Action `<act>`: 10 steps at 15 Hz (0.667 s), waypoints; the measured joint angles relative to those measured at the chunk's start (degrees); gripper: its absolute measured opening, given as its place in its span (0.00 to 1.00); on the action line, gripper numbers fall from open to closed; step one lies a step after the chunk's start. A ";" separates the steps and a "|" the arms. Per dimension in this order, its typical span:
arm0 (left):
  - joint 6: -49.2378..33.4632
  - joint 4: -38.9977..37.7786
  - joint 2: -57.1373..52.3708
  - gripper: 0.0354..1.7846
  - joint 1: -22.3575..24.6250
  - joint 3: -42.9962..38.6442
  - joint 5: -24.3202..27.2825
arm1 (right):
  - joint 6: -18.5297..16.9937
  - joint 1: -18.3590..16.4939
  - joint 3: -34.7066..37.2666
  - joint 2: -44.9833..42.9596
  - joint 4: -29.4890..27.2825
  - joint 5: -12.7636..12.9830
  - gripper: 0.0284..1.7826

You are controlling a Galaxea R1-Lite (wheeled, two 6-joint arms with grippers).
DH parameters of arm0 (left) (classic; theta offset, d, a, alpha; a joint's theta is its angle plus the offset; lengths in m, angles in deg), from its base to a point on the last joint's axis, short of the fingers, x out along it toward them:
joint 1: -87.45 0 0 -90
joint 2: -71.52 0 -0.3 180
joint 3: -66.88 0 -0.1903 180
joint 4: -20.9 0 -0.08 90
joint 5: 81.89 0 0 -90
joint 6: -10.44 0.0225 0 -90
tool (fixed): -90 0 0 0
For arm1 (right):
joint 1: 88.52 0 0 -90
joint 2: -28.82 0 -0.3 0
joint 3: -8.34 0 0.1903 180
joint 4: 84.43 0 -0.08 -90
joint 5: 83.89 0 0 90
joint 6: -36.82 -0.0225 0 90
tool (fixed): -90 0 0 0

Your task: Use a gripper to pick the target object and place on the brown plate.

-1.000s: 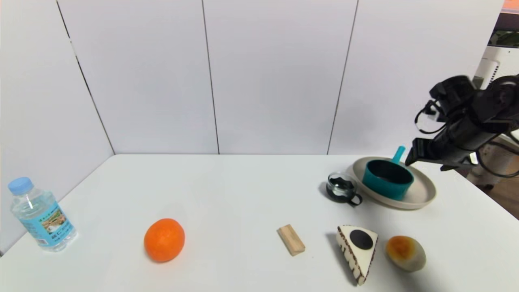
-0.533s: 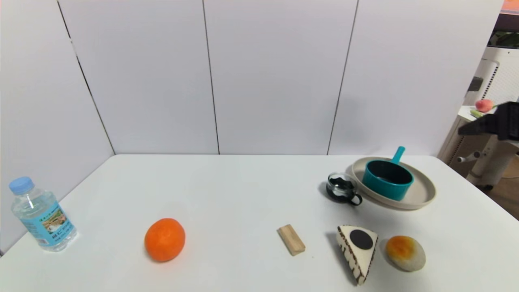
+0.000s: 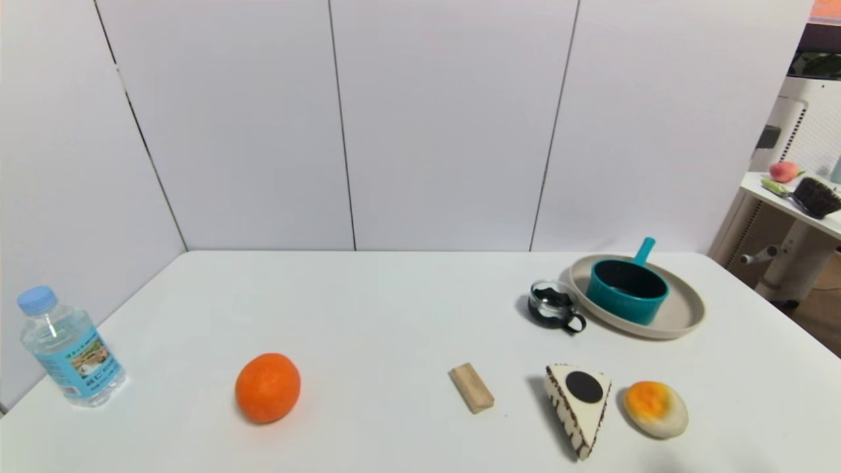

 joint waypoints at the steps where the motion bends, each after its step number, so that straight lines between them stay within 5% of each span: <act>1: 0.02 0.02 0.00 0.94 0.00 0.00 0.02 | 0.39 -0.11 4.92 -4.96 3.50 -1.56 0.93; 5: 0.02 0.00 0.00 0.94 0.02 0.00 0.02 | 1.55 -0.93 19.71 -19.05 10.00 -8.78 0.94; 10: 0.02 0.00 0.00 0.94 0.02 0.00 -0.02 | 3.71 -0.78 24.11 -30.33 5.60 -8.53 0.95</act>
